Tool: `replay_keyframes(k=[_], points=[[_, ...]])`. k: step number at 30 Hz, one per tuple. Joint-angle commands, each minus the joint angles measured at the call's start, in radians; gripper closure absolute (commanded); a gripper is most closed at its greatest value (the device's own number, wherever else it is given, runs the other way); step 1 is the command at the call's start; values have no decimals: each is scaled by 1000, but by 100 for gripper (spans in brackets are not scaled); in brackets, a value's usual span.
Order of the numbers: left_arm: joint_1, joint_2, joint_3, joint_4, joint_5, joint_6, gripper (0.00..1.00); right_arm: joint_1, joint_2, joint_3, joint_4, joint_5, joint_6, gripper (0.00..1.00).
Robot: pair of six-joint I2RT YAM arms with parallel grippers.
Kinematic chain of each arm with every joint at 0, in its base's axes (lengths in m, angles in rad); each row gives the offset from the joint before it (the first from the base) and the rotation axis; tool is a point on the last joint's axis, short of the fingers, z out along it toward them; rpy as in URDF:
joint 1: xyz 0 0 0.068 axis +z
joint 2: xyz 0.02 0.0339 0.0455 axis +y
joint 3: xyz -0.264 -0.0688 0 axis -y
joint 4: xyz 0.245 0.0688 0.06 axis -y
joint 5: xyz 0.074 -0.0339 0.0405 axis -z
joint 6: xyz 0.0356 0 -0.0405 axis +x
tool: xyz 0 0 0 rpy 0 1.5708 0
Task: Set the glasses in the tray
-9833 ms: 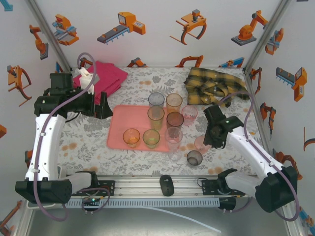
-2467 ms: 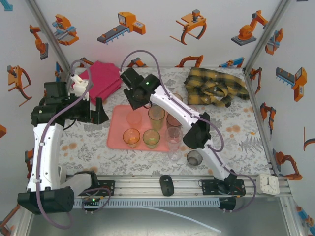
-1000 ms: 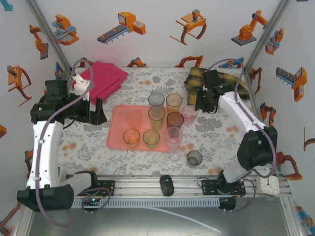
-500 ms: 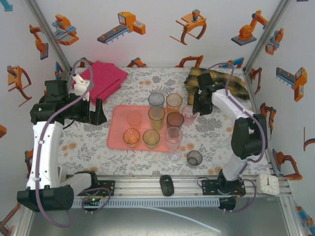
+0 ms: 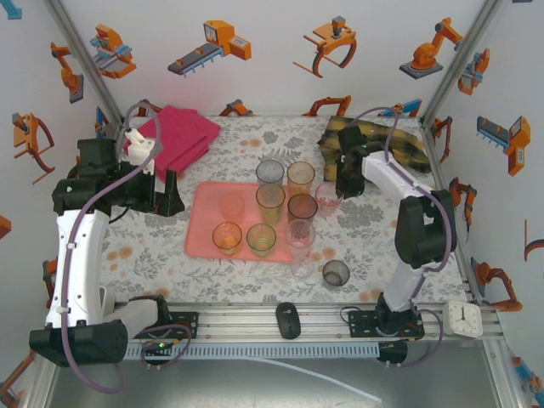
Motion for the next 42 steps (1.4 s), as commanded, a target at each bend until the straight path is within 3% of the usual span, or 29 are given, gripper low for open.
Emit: replay_keyframes(k=[1, 12, 19, 42], points=[[1, -12, -7, -7, 17, -14, 2, -4, 11, 34, -9, 26, -21, 79], [3, -12, 2, -10, 22, -17, 2, -4, -19, 37, -21, 30, -37, 95], [4, -12, 6, -8, 27, -17, 2, -7, -43, 32, -34, 27, -39, 99], [1, -11, 33, -8, 32, -23, 2, -65, -266, 101, -191, 36, -62, 100]])
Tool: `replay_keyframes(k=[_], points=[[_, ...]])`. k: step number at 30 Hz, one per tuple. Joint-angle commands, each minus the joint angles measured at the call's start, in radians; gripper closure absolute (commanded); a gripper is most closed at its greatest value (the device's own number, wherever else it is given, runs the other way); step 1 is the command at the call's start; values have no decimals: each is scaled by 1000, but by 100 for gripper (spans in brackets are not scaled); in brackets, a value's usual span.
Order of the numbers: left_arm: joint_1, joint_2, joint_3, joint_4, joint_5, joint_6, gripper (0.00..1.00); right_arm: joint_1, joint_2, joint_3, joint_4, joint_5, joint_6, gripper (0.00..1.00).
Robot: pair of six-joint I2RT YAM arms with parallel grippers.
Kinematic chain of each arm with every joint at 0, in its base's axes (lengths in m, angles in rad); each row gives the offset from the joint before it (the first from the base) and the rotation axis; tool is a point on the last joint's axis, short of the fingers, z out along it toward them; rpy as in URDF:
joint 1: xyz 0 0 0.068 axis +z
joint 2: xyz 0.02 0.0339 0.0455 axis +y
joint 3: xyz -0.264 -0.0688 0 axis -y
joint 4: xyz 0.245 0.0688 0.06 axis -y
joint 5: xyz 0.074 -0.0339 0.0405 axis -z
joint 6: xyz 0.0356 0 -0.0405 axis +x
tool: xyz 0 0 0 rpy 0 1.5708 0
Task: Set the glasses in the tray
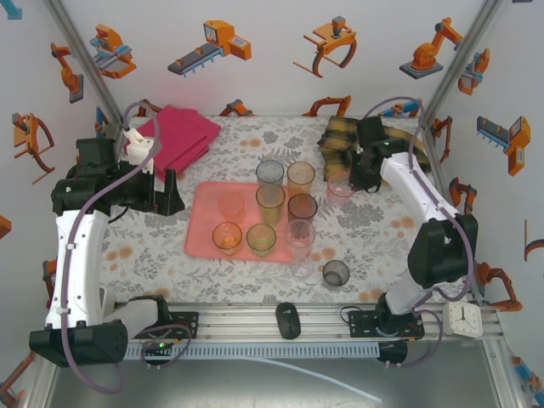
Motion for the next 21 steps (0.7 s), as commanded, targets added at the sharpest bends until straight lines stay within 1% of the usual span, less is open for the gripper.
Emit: replay_keyframes(k=[1, 13, 17, 21], points=[[-1, -9, 23, -6, 28, -9, 2, -9, -62, 60, -71, 23, -29, 100], [1, -11, 4, 9, 8, -15, 2, -6, -148, 209, -204, 7, -53, 100], [2, -9, -6, 12, 14, -18, 2, 21, -160, 267, -239, 32, -66, 100], [3, -11, -10, 17, 14, -26, 2, 68, -136, 372, -305, 59, -67, 100]])
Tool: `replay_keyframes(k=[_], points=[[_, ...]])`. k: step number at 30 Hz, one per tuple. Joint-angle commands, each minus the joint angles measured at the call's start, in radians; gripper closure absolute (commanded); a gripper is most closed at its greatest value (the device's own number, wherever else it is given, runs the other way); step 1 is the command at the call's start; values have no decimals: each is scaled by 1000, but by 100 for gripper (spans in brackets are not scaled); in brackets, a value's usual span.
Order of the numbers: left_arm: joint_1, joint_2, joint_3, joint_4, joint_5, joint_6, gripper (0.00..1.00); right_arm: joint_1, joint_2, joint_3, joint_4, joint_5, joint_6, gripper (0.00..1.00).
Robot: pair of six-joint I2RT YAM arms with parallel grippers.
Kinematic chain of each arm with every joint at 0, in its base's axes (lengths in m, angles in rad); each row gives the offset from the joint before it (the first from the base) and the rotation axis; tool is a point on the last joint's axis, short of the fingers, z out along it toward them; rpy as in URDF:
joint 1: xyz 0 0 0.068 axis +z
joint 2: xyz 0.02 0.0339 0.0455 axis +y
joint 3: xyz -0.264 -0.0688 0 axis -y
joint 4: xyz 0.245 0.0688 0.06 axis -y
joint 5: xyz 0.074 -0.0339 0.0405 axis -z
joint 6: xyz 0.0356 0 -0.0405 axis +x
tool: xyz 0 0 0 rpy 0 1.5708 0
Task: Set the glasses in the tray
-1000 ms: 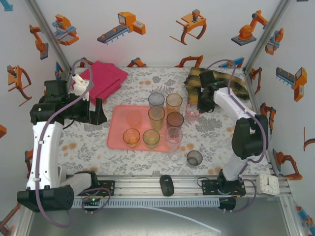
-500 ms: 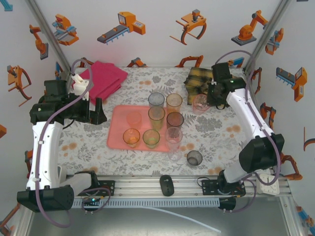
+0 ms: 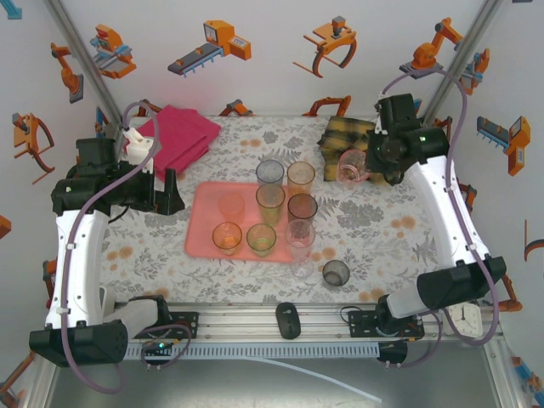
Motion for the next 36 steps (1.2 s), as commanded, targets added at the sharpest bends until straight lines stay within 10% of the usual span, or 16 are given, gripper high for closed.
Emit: replay_keyframes(k=[1, 26, 36], points=[[4, -13, -12, 14, 22, -20, 2, 50, 2, 102, -69, 37, -19, 100], [106, -71, -31, 56, 72, -93, 2, 499, 427, 825, -230, 200, 15, 100], [120, -135, -93, 85, 137, -105, 2, 638, 554, 833, -63, 187, 14, 100]])
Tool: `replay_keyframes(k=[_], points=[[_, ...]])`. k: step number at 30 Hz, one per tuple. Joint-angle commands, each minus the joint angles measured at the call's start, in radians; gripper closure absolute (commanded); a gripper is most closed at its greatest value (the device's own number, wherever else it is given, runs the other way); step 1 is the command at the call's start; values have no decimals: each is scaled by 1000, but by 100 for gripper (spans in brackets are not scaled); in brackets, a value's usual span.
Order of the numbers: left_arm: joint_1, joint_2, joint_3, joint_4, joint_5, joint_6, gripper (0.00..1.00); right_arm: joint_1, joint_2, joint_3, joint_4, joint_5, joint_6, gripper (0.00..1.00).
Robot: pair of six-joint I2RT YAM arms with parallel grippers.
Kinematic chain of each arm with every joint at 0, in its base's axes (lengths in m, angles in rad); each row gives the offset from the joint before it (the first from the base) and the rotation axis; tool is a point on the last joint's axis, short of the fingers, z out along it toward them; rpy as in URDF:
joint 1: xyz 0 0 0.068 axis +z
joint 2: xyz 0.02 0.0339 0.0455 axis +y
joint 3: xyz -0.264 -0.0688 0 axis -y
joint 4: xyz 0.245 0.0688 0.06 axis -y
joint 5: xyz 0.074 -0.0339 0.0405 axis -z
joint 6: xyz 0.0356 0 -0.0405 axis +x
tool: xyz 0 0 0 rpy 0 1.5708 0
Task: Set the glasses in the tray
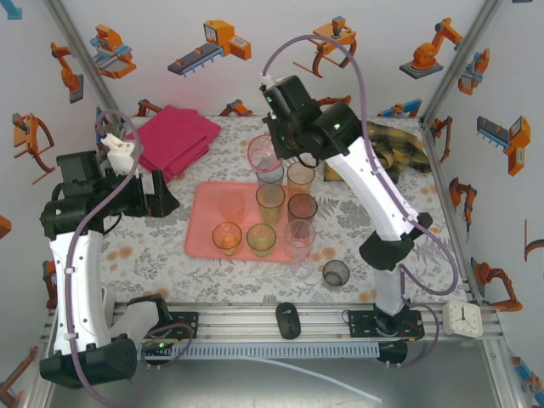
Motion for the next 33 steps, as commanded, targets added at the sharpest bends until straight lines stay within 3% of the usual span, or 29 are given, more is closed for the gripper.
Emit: replay_keyframes(k=[1, 5, 11, 16, 27, 33], points=[[6, 4, -4, 22, 36, -22, 2, 34, 28, 15, 100, 4, 1, 100], [5, 16, 34, 18, 34, -20, 2, 56, 73, 25, 141, -9, -6, 100], [3, 113, 219, -55, 82, 36, 2, 85, 112, 7, 205, -4, -11, 100], [4, 134, 254, -45, 5, 6, 2, 95, 148, 3, 234, -16, 10, 100], [8, 27, 166, -1, -339, -83, 2, 161, 220, -20, 261, -144, 89, 100], [29, 47, 154, -3, -351, -125, 2, 195, 229, -94, 300, -178, 125, 100]])
